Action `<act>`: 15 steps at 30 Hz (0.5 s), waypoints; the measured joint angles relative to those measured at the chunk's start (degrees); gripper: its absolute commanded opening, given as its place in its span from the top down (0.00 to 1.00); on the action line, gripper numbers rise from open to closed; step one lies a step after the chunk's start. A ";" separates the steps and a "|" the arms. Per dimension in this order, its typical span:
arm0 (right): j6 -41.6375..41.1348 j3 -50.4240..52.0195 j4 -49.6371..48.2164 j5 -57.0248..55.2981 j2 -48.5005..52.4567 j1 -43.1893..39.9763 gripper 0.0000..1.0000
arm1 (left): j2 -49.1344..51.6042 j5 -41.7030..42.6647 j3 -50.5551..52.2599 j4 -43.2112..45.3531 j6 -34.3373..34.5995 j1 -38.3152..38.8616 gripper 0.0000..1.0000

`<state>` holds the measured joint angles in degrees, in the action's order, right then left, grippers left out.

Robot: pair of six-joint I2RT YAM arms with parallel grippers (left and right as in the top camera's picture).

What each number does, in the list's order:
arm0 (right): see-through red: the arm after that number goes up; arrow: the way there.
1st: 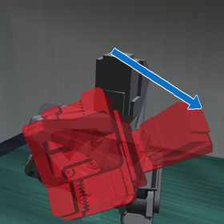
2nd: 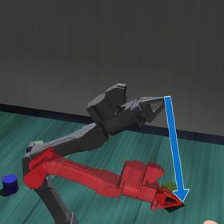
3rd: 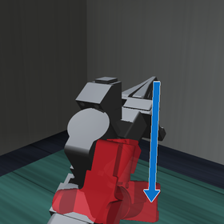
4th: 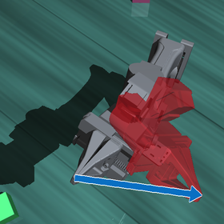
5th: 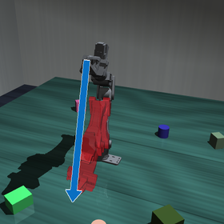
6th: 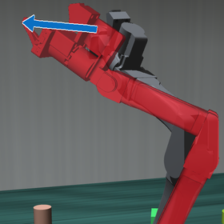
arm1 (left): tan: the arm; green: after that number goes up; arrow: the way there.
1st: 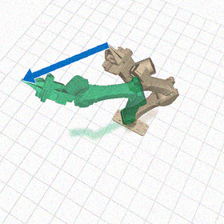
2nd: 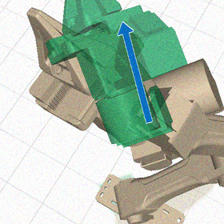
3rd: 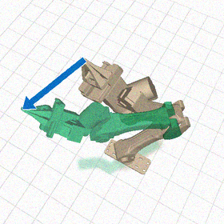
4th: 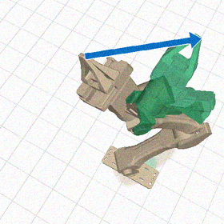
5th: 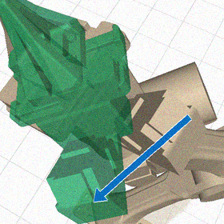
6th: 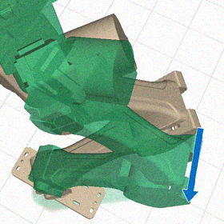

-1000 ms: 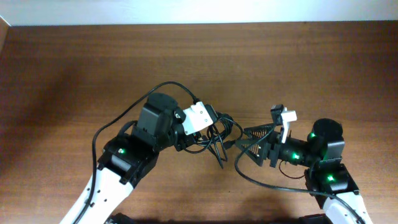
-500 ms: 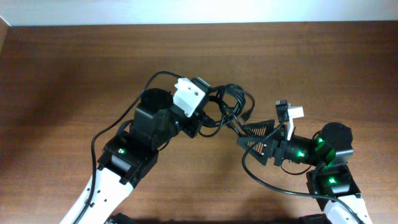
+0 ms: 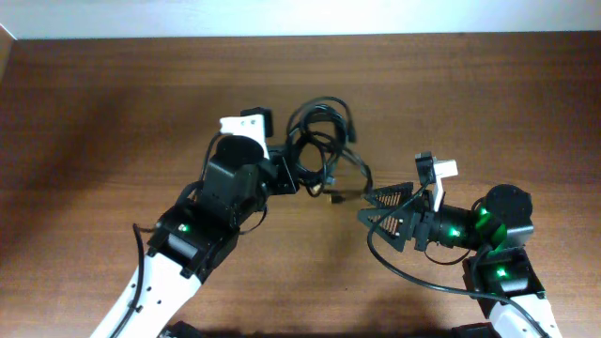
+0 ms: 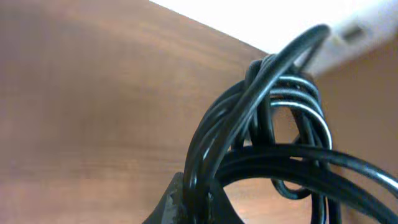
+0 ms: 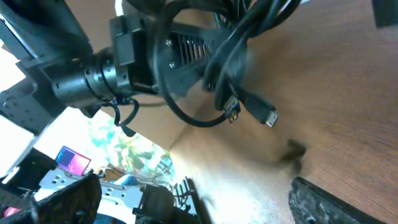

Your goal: Untangle cables

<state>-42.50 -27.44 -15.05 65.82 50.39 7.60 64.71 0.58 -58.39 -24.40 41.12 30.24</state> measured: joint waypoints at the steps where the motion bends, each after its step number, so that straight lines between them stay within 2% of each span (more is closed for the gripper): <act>1: 0.00 0.00 0.02 0.11 0.00 0.00 0.02 | 0.00 -0.87 0.00 -1.60 5.49 0.00 1.00; 3: 0.02 0.00 0.02 0.07 0.00 0.00 0.01 | 0.00 -1.75 0.00 -4.28 14.45 0.02 1.00; 7: 0.02 -0.02 1.42 -0.39 0.00 0.00 0.01 | 0.00 -2.56 0.00 -5.46 22.38 0.46 1.00; 15: 0.04 -0.07 5.16 -3.48 0.00 0.00 0.01 | 0.04 -5.09 0.00 -6.54 25.81 5.01 1.00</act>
<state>-42.46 -27.51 -9.89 62.35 50.39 7.60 64.75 -4.51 -58.39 -30.94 66.94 35.24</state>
